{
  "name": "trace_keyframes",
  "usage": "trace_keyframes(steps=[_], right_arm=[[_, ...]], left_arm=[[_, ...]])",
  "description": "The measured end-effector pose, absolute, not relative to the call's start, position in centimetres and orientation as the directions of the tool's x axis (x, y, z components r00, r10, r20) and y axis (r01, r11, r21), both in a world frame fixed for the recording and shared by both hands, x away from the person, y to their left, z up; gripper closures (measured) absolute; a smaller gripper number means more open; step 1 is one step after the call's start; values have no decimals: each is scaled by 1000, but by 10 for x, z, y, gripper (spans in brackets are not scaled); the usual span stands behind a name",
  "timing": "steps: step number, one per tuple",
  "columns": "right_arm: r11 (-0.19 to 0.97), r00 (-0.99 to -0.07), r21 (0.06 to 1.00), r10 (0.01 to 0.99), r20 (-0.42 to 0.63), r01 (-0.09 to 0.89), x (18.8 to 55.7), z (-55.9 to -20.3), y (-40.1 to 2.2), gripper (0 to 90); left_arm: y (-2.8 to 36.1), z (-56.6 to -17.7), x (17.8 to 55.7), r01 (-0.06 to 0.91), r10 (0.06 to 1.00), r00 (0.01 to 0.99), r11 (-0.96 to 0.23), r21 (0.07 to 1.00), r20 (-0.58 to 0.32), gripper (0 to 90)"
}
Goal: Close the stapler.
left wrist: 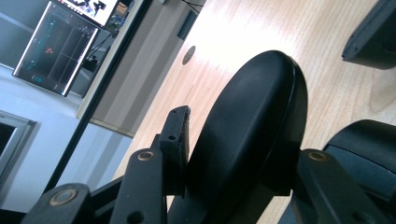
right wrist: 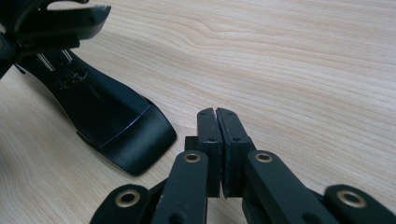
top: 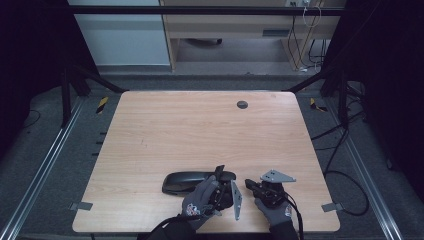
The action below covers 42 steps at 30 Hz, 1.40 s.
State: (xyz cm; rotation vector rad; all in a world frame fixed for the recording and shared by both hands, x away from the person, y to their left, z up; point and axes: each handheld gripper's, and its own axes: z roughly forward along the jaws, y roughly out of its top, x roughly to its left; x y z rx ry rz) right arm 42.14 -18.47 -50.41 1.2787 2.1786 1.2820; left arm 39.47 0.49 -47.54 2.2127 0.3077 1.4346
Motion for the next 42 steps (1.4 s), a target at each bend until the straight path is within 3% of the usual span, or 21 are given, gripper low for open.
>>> trace_keyframes(steps=[12, 24, 34, 36, 42], right_arm=[[193, -544, 814, 821, 171, 547, 422, -505, -186, 854], [185, -538, 822, 826, 167, 538, 423, -505, -189, 799], [180, -528, 823, 834, 163, 538, 423, -505, -189, 763], [184, -532, 825, 832, 158, 534, 424, -505, -190, 762], [179, -529, 825, 833, 163, 536, 423, -505, -190, 762]], left_arm=[[8, -473, 398, -60, 441, 492, -843, 535, 750, 539], [12, -470, 397, -58, 441, 564, -822, 567, 698, 407], [13, -468, 397, -69, 419, 564, -834, 547, 711, 349], [12, -469, 398, -78, 408, 575, -836, 544, 710, 288], [4, -475, 391, -121, 355, 561, -859, 498, 748, 275]])
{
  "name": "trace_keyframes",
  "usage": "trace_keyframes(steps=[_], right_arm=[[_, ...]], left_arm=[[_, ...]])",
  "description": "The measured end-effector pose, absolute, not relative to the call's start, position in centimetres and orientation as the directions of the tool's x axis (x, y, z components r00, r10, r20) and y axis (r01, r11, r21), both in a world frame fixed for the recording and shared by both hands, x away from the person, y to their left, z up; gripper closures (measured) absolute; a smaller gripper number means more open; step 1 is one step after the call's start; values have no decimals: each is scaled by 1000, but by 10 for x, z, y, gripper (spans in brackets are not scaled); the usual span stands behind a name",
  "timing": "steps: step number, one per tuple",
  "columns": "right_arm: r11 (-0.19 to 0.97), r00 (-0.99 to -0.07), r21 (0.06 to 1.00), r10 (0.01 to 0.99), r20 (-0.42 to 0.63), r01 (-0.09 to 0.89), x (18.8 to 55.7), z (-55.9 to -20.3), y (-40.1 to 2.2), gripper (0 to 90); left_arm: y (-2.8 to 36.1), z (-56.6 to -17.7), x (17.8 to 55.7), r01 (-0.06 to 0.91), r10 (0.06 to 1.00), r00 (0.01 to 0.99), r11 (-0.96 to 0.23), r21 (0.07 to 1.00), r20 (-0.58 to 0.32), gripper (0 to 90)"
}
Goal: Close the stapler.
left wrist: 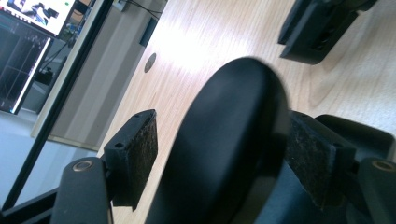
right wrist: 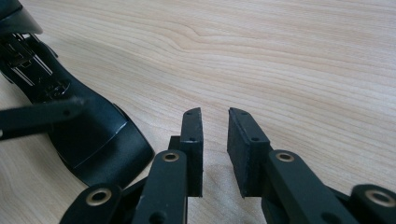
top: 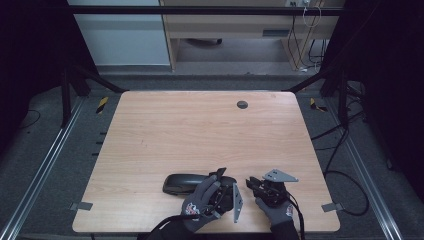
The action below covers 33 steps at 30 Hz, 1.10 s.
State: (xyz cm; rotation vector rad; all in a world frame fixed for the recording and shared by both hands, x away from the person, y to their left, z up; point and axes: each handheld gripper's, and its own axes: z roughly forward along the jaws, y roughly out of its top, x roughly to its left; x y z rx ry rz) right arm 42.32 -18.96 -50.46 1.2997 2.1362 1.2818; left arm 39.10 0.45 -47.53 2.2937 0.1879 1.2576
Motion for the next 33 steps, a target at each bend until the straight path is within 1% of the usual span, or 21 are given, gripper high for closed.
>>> trace_keyframes(steps=[6, 11, 14, 17, 21, 30, 33], right_arm=[[174, -527, 824, 833, 169, 540, 423, -504, -190, 769], [173, -530, 829, 832, 166, 531, 423, -503, -192, 788], [172, -530, 832, 832, 165, 528, 423, -502, -194, 805], [167, -528, 834, 833, 167, 526, 423, -502, -196, 817], [161, -523, 834, 835, 170, 528, 422, -501, -198, 823], [139, -507, 837, 843, 180, 530, 422, -499, -205, 843], [140, -507, 839, 843, 178, 526, 422, -499, -206, 853]], left_arm=[[7, -464, 389, -123, 380, 563, -839, 530, 733, 274], [10, -450, 389, -108, 433, 606, -787, 608, 668, 274], [12, -447, 388, -100, 446, 621, -770, 630, 644, 276], [14, -442, 387, -93, 472, 657, -724, 684, 589, 283], [15, -436, 386, -90, 476, 670, -709, 700, 569, 283], [22, -420, 386, -43, 526, 738, -588, 808, 422, 288], [25, -413, 387, -33, 546, 736, -563, 826, 401, 291]])
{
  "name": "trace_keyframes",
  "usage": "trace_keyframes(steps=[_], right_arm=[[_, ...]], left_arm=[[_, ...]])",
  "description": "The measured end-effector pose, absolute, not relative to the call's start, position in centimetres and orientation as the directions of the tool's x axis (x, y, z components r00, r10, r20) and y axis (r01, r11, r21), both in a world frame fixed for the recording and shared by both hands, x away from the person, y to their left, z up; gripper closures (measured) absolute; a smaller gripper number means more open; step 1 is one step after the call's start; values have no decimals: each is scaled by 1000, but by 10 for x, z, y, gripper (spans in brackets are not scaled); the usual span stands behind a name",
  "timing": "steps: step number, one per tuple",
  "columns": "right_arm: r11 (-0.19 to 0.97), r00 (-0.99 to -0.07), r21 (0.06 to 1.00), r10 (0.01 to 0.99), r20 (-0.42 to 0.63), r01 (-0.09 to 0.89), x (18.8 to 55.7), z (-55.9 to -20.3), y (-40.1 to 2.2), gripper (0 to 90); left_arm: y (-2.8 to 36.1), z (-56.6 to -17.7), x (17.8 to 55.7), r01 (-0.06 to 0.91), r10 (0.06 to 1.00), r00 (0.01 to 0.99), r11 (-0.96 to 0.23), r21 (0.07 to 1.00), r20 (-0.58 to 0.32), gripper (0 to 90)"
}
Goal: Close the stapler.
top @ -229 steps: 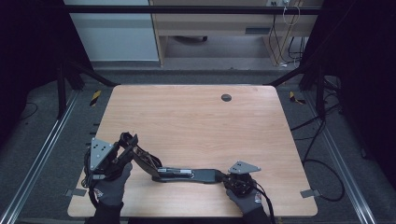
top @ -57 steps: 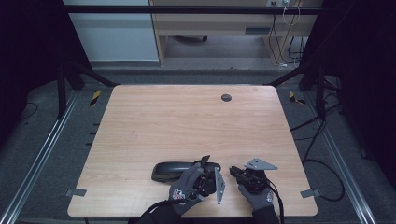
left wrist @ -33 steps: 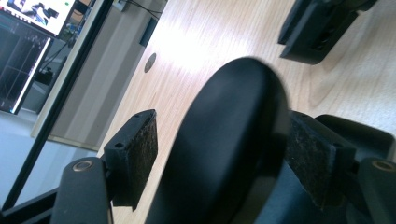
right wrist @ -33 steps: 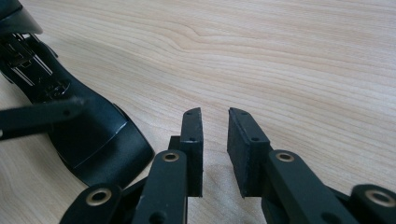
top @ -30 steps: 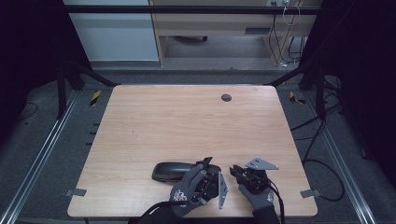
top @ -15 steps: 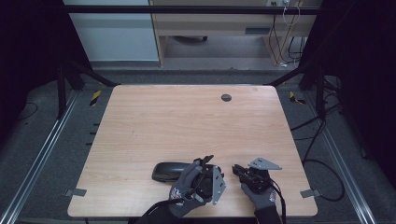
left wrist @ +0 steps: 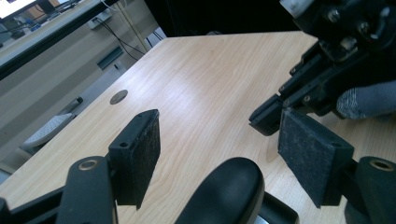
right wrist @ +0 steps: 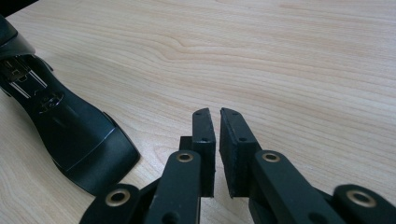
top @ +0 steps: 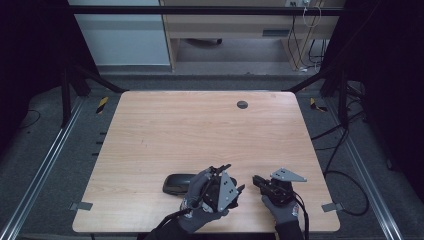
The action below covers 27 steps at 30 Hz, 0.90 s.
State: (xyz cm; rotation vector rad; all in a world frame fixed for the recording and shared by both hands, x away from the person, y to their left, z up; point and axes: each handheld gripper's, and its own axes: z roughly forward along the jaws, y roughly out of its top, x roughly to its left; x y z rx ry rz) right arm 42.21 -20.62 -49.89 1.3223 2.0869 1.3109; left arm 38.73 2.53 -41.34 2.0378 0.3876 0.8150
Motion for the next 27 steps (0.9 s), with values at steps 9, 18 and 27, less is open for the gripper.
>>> trace_keyframes(steps=[9, 18, 27], right_arm=[[136, -514, 843, 838, 182, 520, 421, -495, -207, 900], [137, -522, 849, 834, 178, 510, 421, -491, -207, 900], [107, -532, 869, 824, 194, 483, 419, -478, -211, 900]], left_arm=[[46, -398, 394, -11, 610, 703, -505, 863, 366, 302], [80, -388, 406, 42, 684, 661, -444, 895, 308, 307], [129, -389, 418, 116, 762, 594, -399, 909, 259, 310]])
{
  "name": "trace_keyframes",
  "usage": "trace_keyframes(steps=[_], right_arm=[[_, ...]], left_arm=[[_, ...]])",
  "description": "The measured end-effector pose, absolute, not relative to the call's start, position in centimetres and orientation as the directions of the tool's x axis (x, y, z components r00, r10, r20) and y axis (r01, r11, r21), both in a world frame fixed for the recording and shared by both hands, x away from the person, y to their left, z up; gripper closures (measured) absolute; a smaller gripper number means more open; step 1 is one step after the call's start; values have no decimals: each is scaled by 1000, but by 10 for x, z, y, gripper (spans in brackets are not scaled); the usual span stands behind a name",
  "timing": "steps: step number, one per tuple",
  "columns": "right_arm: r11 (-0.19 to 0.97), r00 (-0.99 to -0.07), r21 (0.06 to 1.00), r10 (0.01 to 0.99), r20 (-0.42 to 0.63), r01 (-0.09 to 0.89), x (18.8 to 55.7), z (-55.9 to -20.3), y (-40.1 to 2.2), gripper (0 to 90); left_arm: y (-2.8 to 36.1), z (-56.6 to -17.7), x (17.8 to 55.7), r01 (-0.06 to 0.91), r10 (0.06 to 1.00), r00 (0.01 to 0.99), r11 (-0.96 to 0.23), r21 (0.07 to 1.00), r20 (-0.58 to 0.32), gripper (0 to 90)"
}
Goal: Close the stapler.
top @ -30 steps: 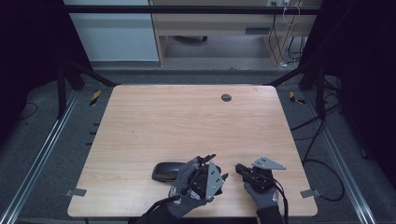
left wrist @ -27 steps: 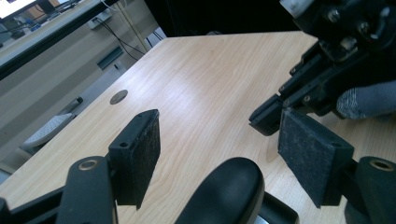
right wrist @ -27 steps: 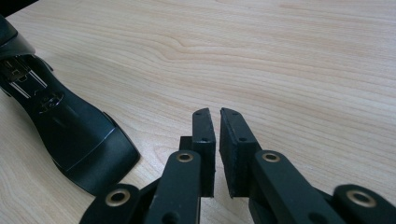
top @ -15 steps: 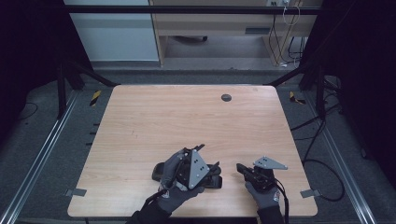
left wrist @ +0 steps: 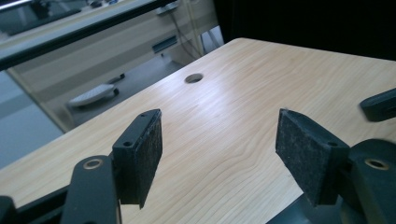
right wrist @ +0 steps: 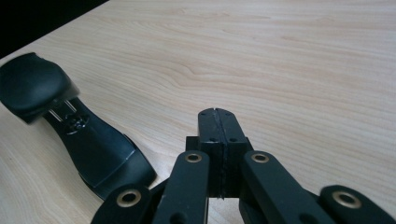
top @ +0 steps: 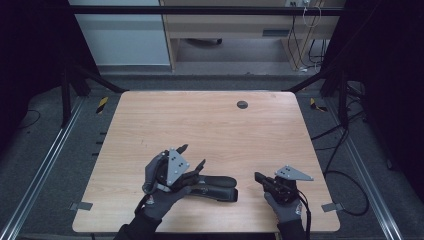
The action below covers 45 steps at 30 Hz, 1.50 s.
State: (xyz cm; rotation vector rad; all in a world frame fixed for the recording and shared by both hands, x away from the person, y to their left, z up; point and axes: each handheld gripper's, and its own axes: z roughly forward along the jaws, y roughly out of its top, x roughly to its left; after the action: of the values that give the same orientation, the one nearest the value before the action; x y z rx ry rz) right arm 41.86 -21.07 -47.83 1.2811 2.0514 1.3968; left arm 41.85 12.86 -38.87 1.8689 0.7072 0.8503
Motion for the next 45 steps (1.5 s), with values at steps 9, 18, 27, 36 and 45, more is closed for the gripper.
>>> trace_keyframes(steps=[9, 18, 27, 36, 45], right_arm=[[116, -565, 879, 803, 191, 463, 419, -465, -208, 900], [124, -603, 892, 776, 186, 435, 418, -447, -196, 900], [132, -649, 899, 736, 193, 417, 416, -431, -180, 900], [163, -693, 897, 696, 191, 411, 411, -426, -160, 900], [187, -716, 890, 670, 194, 416, 406, -430, -150, 900]], left_arm=[[185, -401, 425, 192, 838, 500, -355, 915, 220, 312], [227, -424, 424, 270, 885, 428, -321, 908, 185, 323], [257, -447, 421, 339, 922, 361, -269, 901, 139, 326], [265, -461, 424, 375, 933, 334, -259, 890, 131, 326], [270, -469, 423, 400, 939, 320, -256, 880, 127, 327]])
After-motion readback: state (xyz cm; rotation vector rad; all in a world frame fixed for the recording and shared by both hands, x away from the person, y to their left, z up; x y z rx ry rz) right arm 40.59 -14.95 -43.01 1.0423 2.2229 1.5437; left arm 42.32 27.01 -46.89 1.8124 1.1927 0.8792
